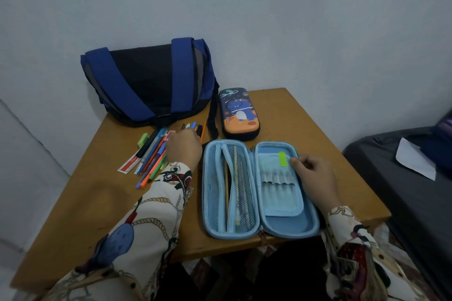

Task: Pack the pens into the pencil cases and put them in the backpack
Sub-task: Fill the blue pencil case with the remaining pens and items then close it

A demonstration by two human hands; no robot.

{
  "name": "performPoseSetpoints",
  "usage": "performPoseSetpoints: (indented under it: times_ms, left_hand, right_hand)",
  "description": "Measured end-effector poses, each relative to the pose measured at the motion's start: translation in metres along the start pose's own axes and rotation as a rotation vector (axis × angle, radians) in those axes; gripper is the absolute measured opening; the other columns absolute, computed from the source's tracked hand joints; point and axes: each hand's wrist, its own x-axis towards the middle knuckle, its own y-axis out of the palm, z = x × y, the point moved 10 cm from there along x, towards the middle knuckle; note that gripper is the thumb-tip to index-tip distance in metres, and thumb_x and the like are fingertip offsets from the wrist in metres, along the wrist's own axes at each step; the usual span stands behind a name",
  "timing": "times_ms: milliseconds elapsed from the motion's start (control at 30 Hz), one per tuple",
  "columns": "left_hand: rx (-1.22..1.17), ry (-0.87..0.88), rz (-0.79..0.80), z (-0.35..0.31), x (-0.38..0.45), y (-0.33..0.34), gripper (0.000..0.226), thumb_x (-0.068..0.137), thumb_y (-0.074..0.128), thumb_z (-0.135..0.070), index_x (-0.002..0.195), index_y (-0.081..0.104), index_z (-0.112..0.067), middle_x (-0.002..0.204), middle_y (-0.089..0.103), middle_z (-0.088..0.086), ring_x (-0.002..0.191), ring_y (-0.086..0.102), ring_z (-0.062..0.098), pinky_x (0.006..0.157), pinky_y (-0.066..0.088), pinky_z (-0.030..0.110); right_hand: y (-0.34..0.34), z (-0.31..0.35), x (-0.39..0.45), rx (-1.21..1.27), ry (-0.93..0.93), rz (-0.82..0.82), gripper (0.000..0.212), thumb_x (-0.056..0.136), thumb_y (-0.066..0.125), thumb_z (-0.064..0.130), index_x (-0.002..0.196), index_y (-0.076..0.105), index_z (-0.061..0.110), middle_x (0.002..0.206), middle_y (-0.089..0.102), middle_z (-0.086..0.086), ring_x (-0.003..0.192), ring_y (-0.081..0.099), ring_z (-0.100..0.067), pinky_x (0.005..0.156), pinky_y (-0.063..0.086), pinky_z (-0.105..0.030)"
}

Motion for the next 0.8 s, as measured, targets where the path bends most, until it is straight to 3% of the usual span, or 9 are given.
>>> performPoseSetpoints:
  times_ms: [133,333,467,533,633,733,800]
  left_hand:
    - [0.172,-0.019,0.059,0.002,0.006,0.006,0.033,0.095,0.052,-0.030,0.099,0.067,-0.001,0.095,0.068,0.017,0.098,0.059,0.034,0.080,0.044,0.038]
    - [0.234,0.030,0.098,-0.007,0.012,0.008,0.025,0.096,0.052,-0.022,0.103,0.064,-0.002,0.101,0.067,0.015,0.098,0.060,0.031,0.081,0.044,0.035]
    - [0.156,0.012,0.040,-0.013,0.011,-0.005,0.031,0.098,0.045,-0.027,0.086,0.059,-0.003,0.097,0.066,0.017,0.095,0.057,0.033,0.080,0.040,0.039]
    - [0.007,-0.016,-0.049,-0.016,0.011,-0.021,0.030,0.098,0.046,-0.029,0.095,0.058,-0.002,0.096,0.063,0.017,0.095,0.057,0.034,0.074,0.038,0.038]
    - [-0.446,0.006,-0.132,-0.031,0.009,-0.039,0.020,0.099,0.049,-0.027,0.107,0.050,-0.008,0.087,0.060,0.007,0.080,0.059,0.024,0.065,0.037,0.030]
    - [-0.840,0.084,-0.005,-0.066,0.005,-0.032,0.027,0.099,0.049,-0.017,0.123,0.038,-0.015,0.076,0.061,0.005,0.062,0.059,0.011,0.060,0.041,0.023]
    - [-0.972,0.097,0.170,-0.092,0.000,-0.013,0.046,0.095,0.053,-0.009,0.133,0.030,-0.021,0.077,0.058,0.005,0.061,0.058,0.010,0.058,0.045,0.023]
  right_hand:
    - [0.001,-0.002,0.001,0.001,0.002,0.002,0.036,0.084,0.058,0.048,0.060,0.062,0.022,0.063,0.062,0.002,0.068,0.058,-0.019,0.077,0.047,-0.047]
    - [0.001,-0.002,0.001,-0.012,-0.011,0.002,0.036,0.090,0.063,0.040,0.060,0.061,0.022,0.063,0.061,0.002,0.068,0.056,-0.019,0.077,0.043,-0.045]
    - [0.002,-0.002,0.001,-0.003,-0.006,0.001,0.035,0.086,0.060,0.046,0.059,0.060,0.024,0.060,0.058,0.002,0.066,0.054,-0.019,0.073,0.040,-0.041]
    - [0.002,-0.002,0.001,-0.008,-0.005,0.001,0.037,0.085,0.058,0.048,0.059,0.060,0.022,0.061,0.059,0.000,0.066,0.055,-0.021,0.073,0.042,-0.042]
    - [0.001,-0.001,0.002,-0.003,-0.012,-0.005,0.037,0.087,0.060,0.045,0.059,0.060,0.021,0.060,0.059,0.000,0.065,0.056,-0.021,0.074,0.045,-0.046]
    - [0.002,-0.003,0.002,0.004,0.002,0.001,0.030,0.084,0.058,0.050,0.064,0.062,0.029,0.062,0.058,0.003,0.068,0.056,-0.019,0.077,0.046,-0.049]
    - [0.001,-0.002,0.001,0.009,0.007,-0.003,0.029,0.085,0.059,0.049,0.063,0.062,0.029,0.063,0.059,0.003,0.070,0.056,-0.019,0.079,0.046,-0.049]
